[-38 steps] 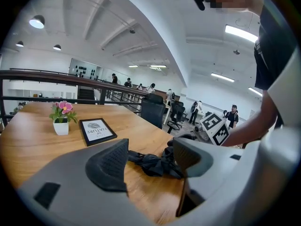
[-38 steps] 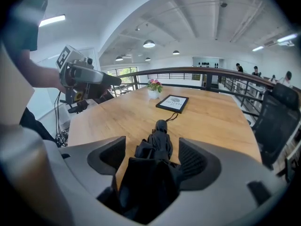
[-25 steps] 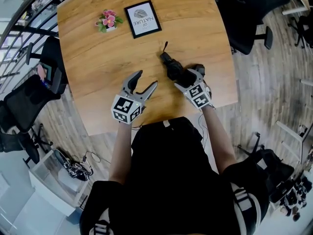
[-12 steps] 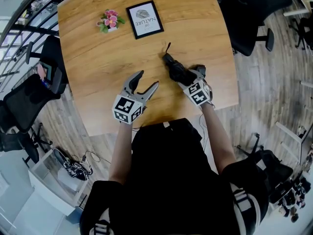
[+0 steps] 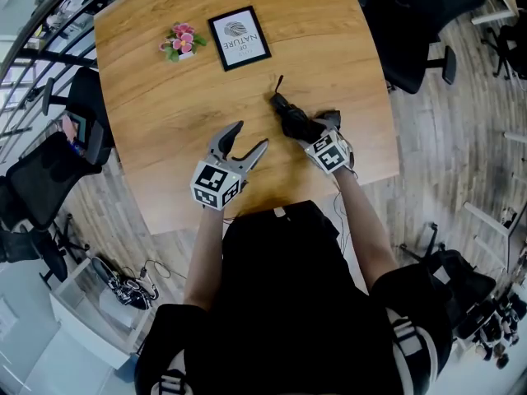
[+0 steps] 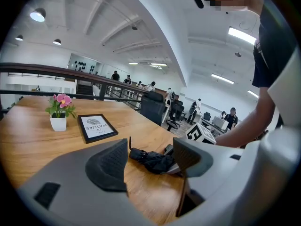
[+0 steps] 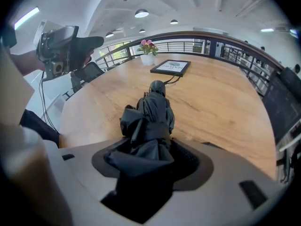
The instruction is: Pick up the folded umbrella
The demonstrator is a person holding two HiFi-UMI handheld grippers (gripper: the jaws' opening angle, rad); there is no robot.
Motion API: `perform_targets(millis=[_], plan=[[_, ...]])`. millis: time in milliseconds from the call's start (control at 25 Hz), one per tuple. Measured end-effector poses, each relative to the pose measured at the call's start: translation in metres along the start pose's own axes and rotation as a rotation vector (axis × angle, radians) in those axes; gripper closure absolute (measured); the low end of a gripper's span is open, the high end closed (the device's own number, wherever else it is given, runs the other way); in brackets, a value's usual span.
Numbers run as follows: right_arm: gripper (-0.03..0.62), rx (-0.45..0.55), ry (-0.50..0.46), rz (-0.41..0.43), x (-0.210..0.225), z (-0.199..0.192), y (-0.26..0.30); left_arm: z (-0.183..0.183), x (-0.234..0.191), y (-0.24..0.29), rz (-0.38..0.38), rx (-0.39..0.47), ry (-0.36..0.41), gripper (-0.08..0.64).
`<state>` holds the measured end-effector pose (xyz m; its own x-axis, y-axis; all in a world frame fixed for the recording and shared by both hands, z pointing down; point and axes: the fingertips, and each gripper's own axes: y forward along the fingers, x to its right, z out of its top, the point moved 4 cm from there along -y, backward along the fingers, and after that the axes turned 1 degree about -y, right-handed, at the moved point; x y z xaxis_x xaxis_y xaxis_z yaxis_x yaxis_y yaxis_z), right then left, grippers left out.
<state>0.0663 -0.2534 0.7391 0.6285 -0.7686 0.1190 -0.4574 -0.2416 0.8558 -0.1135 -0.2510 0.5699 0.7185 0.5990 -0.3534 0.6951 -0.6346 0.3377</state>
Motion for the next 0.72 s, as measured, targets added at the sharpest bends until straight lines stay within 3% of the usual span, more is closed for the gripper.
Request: perform_targets(millis=[240,720], plan=[[0.342,-0.017,0.003,0.016,0.000,-0.001,-0.001,0.007,0.008,0.000,-0.013,0.004,0.016,0.255],[0.360,0.033,-0.007,-0.038,-0.002,0.003,-0.018,0.014,0.025,-0.015,-0.019,0.016,0.035,0.256]])
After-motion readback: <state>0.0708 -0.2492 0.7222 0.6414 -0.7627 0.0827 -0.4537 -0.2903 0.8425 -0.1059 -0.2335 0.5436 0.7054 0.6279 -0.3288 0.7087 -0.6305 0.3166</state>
